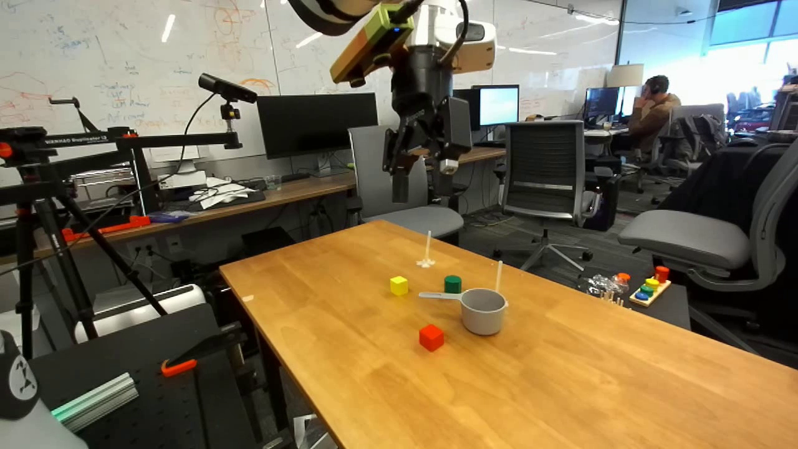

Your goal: Put the blocks inside the grey measuring cup

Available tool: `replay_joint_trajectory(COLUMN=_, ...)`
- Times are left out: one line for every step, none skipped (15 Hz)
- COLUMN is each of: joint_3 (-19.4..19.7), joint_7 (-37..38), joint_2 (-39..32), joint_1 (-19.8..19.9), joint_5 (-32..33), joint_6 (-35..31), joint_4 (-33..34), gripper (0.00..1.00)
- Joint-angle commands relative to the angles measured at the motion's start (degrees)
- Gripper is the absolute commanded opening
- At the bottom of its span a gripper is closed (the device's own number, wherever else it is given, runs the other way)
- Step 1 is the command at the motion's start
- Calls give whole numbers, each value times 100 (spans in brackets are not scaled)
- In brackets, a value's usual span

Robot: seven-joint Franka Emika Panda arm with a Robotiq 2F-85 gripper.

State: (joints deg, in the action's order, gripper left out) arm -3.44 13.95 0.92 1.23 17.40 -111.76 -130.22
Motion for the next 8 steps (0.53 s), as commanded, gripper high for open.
replay_joint_trajectory(joint_3=-115, joint_7=-128, joint_2=-366, joint_1=-332, joint_5=-342, joint_6=1, joint_4=307, gripper=100)
replay_joint_trajectory(joint_3=-156, joint_7=-167, joint_2=-477, joint_1=-425, joint_5=-485, joint_6=-1, joint_4=364, gripper=100)
replay_joint_trajectory(joint_3=-192, joint_7=-305, joint_2=-601, joint_1=-499, joint_5=-730, joint_6=21, joint_4=430, gripper=100)
replay_joint_trajectory(joint_3=-226, joint_7=-351, joint_2=-727, joint_1=-567, joint_5=-843, joint_6=40, joint_4=489, gripper=100)
replay_joint_trajectory(joint_3=-255, joint_7=-554, joint_2=-873, joint_1=-616, joint_5=-1052, joint_6=57, joint_4=581, gripper=100)
replay_joint_trajectory(joint_3=-276, joint_7=-759, joint_2=-988, joint_1=-647, joint_5=-1218, joint_6=88, joint_4=662, gripper=100)
replay_joint_trajectory(joint_3=-293, joint_7=-898, joint_2=-1146, joint_1=-682, joint_5=-1232, joint_6=113, joint_4=769, gripper=100)
replay_joint_trajectory(joint_3=-293, joint_7=-972, joint_2=-1257, joint_1=-707, joint_5=-1255, joint_6=153, joint_4=855, gripper=100)
